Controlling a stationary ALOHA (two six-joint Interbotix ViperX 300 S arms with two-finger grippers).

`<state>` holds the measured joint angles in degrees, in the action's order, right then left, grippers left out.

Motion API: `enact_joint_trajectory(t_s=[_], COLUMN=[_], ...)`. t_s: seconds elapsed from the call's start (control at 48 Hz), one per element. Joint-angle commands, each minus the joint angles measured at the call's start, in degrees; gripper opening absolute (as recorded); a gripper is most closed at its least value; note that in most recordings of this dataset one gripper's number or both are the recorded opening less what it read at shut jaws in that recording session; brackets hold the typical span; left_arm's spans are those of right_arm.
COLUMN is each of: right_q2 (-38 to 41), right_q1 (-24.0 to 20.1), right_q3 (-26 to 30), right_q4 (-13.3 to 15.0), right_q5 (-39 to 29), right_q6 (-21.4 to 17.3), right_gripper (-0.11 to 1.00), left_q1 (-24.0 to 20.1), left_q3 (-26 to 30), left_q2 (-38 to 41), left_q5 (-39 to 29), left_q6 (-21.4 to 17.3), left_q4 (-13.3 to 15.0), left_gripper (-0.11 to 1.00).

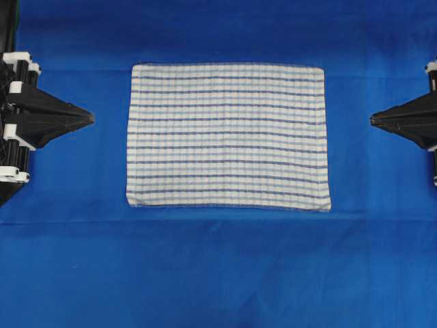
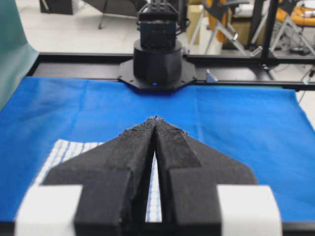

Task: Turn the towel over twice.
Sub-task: 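Move both grippers to the towel's far corners and pinch them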

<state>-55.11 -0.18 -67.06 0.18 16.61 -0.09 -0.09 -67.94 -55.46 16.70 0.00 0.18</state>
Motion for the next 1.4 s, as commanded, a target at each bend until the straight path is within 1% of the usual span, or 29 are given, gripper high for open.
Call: enact_joint_trajectory(t_s=[0.0,0.062,0.146,0.292,0.479,0.604,0.646,0.708,0.771,0.792,0.833,0.896,0.938,0.958,1.021,1.062,1.104,1.25,1.375], right_q2=[0.3,1.1,2.3,5.9,11.2,15.7,17.4,20.1,23.1,24.0,25.7,28.1,30.1,30.9,33.2,34.6,36.0,40.5,44.6], right_q1=[0.8,1.4,3.1,8.5,16.0,20.0,21.1,22.7,24.3,24.9,25.7,27.2,28.1,28.6,29.7,30.3,30.8,32.1,32.7], right_q3=[1.4,2.1,3.3,4.5,4.4,4.7,5.0,5.5,6.2,6.5,6.8,6.9,7.0,7.1,7.2,7.3,7.4,7.6,8.1], right_q4=[-0.1,-0.1,-0.1,-0.1,-0.3,-0.3,-0.3,-0.2,-0.2,-0.2,-0.2,-0.2,-0.1,0.0,0.0,0.2,0.3,0.6,0.6], right_q5=[0.3,-1.7,-4.7,-8.3,-9.0,-9.2,-9.6,-10.3,-10.9,-11.1,-11.2,-11.0,-10.8,-10.7,-10.2,-9.7,-9.2,-7.9,-6.2], right_q6=[-0.4,-0.4,-0.5,-0.9,-1.8,-1.8,-1.8,-1.8,-1.8,-1.8,-1.8,-1.8,-1.8,-1.8,-1.8,-1.8,-1.7,-1.7,-1.7], right_gripper=[0.00,0.00,0.00,0.00,0.00,0.00,0.00,0.00,0.01,0.01,0.04,0.20,0.32,0.40,0.57,0.65,0.66,0.58,0.59], left_q1=[-0.2,-0.4,-1.8,-6.1,-11.2,-14.8,-16.1,-18.1,-20.1,-20.7,-22.0,-23.4,-24.2,-24.5,-25.8,-26.5,-27.3,-29.7,-31.6], left_q3=[1.4,1.5,1.4,1.1,0.4,0.3,0.2,-0.2,-0.6,-0.8,-1.2,-1.7,-1.8,-1.8,-1.6,-1.4,-1.2,-0.5,0.0], left_q2=[0.3,0.4,0.9,2.5,7.2,11.3,12.7,14.9,17.2,18.0,20.1,22.9,24.9,25.9,29.6,31.9,34.2,41.7,47.1], left_q5=[-0.8,-1.2,-1.2,-1.5,-1.2,-0.7,-0.4,0.4,1.9,2.5,4.2,6.4,7.6,8.3,10.0,11.0,12.0,15.7,18.5], left_q6=[-0.8,-0.9,-1.0,-0.9,-1.0,-1.0,-1.0,-0.9,-0.9,-0.9,-0.9,-0.9,-0.9,-0.9,-0.9,-1.0,-1.0,-1.0,-1.0], left_q4=[0.9,0.9,0.9,0.9,0.9,0.9,0.9,1.0,1.0,1.0,1.0,1.0,1.0,1.0,1.0,1.0,1.0,1.0,1.0], left_gripper=[0.00,0.00,0.00,0.00,0.00,0.02,0.06,0.19,0.37,0.44,0.57,0.75,0.84,0.87,0.86,0.86,0.85,0.86,0.86])
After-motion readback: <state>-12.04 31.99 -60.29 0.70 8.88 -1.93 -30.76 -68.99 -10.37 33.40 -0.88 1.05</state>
